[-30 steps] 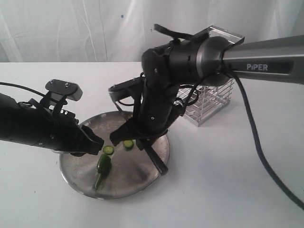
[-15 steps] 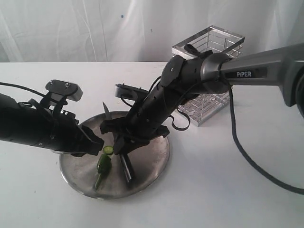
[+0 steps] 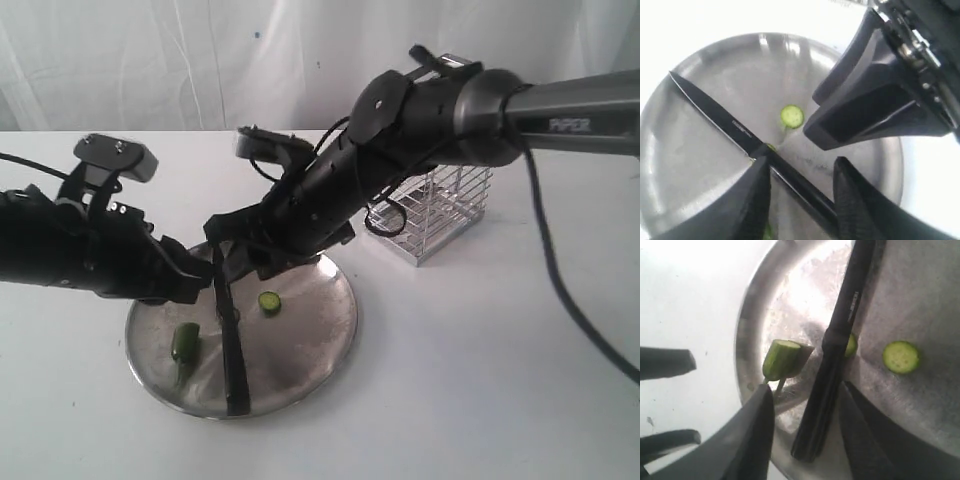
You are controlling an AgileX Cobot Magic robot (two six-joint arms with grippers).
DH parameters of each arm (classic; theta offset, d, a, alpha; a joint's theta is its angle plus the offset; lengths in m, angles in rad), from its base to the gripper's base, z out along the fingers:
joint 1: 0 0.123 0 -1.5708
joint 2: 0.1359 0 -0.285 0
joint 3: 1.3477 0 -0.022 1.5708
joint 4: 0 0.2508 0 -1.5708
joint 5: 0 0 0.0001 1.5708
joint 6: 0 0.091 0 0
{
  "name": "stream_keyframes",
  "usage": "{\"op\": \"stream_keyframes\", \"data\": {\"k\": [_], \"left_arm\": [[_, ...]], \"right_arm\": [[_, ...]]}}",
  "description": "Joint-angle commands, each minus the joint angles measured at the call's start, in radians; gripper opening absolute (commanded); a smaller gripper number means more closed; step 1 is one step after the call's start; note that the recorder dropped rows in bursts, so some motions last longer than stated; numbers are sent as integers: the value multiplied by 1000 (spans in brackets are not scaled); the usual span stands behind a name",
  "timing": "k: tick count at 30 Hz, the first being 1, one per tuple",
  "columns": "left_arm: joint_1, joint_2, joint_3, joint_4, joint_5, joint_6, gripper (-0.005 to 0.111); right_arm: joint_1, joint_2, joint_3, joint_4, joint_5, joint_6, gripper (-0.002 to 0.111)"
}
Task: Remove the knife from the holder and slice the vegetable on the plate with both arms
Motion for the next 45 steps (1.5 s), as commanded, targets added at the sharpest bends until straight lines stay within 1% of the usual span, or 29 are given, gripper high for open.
{"op": "stream_keyframes", "data": {"k": [1, 5, 11, 15, 20, 26, 30, 34, 36, 40, 45], "left_arm": [[-1, -130, 36, 14, 22, -65, 39], [-1, -248, 62, 14, 39, -110, 25], [-1, -379, 72, 14, 43, -131, 10], [-1, -413, 72, 14, 26, -123, 1], [-1, -416, 72, 14, 20, -121, 0], [-1, -416, 72, 14, 18, -121, 0], [-1, -416, 72, 14, 16, -121, 0], [-1, -416, 72, 14, 16, -121, 0], [-1, -416, 72, 14, 16, -121, 0], [-1, -416, 72, 14, 16, -121, 0], [-1, -416, 72, 14, 16, -121, 0]], "right_arm": [[-7, -167, 125, -19, -106, -18, 26], [6, -376, 307, -14, -264, -46, 0], [91, -719, 574, -14, -447, -46, 0], [119, -901, 673, -14, -472, -42, 0], [121, -1065, 728, -14, -472, -40, 0], [121, -1185, 732, -14, -474, -37, 0], [121, -1235, 732, -18, -592, -37, 0], [121, -1284, 738, -71, -598, -42, 0], [112, -1310, 772, -79, -605, -42, 0], [33, -1408, 921, -67, -623, -42, 0], [-103, -1630, 1133, -67, -623, -42, 0]]}}
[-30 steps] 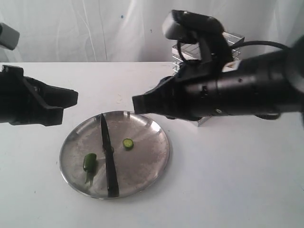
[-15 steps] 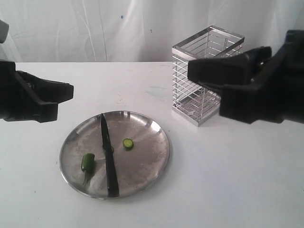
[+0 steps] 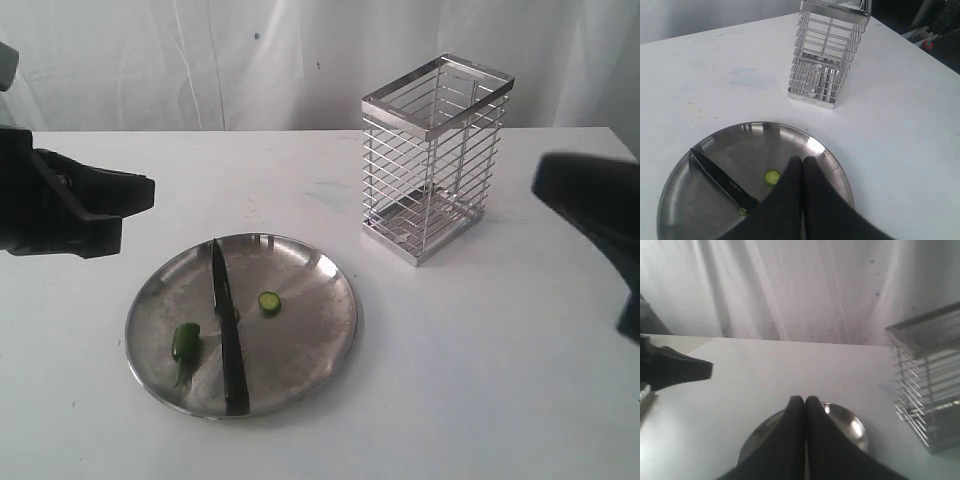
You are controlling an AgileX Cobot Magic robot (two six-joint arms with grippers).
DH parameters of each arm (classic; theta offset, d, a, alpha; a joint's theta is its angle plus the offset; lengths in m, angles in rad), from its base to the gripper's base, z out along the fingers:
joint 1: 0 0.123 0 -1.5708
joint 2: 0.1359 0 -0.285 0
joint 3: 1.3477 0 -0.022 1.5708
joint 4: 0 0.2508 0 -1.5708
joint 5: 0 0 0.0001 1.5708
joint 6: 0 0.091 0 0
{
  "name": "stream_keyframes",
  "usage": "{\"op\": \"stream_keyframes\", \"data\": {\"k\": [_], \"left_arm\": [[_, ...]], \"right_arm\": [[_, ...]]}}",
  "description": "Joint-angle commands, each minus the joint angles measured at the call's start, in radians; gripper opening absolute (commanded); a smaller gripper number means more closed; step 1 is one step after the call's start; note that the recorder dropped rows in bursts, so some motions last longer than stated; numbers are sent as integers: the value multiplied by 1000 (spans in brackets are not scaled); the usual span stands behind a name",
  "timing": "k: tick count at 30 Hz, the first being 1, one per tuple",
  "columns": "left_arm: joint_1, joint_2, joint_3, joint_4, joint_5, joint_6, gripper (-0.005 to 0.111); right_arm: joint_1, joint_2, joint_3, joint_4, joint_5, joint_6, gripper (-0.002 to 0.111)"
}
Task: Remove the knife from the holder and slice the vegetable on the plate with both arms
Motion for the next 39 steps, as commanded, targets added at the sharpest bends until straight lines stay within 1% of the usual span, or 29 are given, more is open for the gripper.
{"op": "stream_keyframes", "data": {"k": [1, 5, 8, 12, 16, 18, 21, 23, 34, 39], "left_arm": [[-1, -10, 9, -12, 5, -4, 0], [-1, -10, 9, -12, 5, -4, 0], [-1, -10, 9, -12, 5, -4, 0], [-1, -10, 9, -12, 5, -4, 0], [-1, -10, 9, -12, 5, -4, 0], [-1, -10, 9, -12, 3, -4, 0], [-1, -10, 9, -12, 3, -4, 0], [-1, -10, 9, -12, 3, -4, 0], [-1, -10, 9, -12, 3, -4, 0], [-1, -10, 9, -12, 3, -4, 0]], "right_arm": [[-113, -189, 172, -2, -8, -13, 0], [-197, -365, 324, -2, -8, -13, 0], [-205, -449, 399, -9, -13, -13, 0], [-205, -492, 455, -5, -13, -13, 0], [-205, -490, 464, -15, -21, 10, 0], [-207, -490, 464, -145, -4, 91, 0], [-207, -490, 464, -381, 16, 311, 0], [-207, -490, 464, -452, 23, 397, 0], [-207, -493, 464, -551, 61, 414, 0], [-207, -493, 464, -546, 61, 414, 0]]}}
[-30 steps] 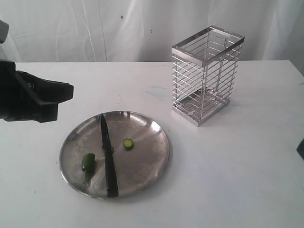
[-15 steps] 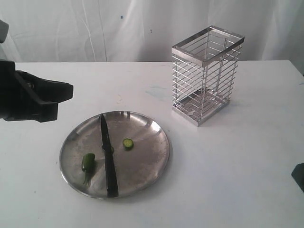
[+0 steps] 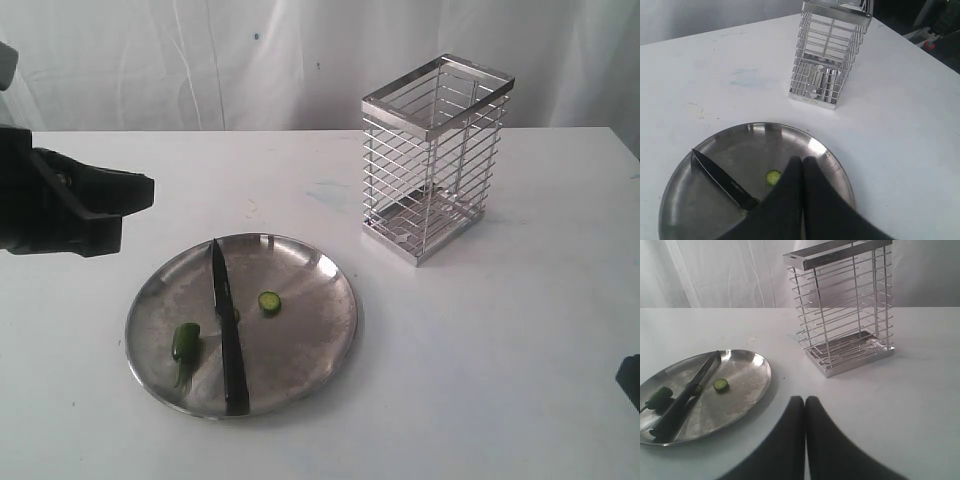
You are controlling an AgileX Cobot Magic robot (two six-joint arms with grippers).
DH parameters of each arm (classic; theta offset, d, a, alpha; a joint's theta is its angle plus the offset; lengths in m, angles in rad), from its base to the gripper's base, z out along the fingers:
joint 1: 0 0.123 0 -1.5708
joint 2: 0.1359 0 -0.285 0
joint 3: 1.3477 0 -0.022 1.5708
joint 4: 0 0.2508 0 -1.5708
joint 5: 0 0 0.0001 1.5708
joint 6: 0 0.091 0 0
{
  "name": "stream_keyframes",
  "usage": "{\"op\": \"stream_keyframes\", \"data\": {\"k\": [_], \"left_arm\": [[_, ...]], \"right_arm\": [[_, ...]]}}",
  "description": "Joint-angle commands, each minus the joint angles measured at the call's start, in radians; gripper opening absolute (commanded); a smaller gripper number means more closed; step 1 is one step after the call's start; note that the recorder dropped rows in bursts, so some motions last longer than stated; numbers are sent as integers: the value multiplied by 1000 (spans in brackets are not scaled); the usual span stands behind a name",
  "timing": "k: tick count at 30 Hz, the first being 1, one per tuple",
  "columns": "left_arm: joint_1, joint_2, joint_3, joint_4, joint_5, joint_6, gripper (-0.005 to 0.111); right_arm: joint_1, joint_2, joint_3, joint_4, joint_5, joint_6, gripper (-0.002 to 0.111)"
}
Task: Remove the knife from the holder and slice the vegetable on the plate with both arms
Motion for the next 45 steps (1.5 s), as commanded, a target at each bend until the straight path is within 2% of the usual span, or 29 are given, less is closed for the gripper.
{"op": "stream_keyframes", "data": {"k": [1, 10, 14, 16, 18, 23, 25, 32, 36, 39, 45], "left_arm": [[-1, -10, 9, -13, 9, -4, 0], [-1, -19, 11, -13, 11, -4, 0], [-1, -142, 79, 3, -55, -2, 0], [-1, -263, 131, 185, -104, -55, 0], [-1, -370, 174, 380, -104, -219, 0], [-1, -625, 322, 986, -95, -881, 0], [-1, -707, 392, 1136, -95, -1056, 0], [-1, -919, 595, 1137, -95, -1086, 0], [-1, -984, 677, 1110, -95, -1082, 0], [-1, -984, 684, 1093, -102, -1069, 0], [-1, -984, 684, 1004, -66, -906, 0]], "right_arm": [[-10, -8, 6, -6, 0, 4, 0], [-10, -8, 6, -6, 0, 4, 0], [-10, -8, 6, -6, 0, 4, 0], [-10, -8, 6, -6, 0, 4, 0], [-10, -8, 6, -6, 0, 4, 0], [-10, -8, 6, -6, 0, 4, 0], [-10, -8, 6, -6, 0, 4, 0], [-10, -8, 6, -6, 0, 4, 0], [-10, -8, 6, -6, 0, 4, 0], [-10, -8, 6, -6, 0, 4, 0], [-10, -8, 6, -6, 0, 4, 0]]}}
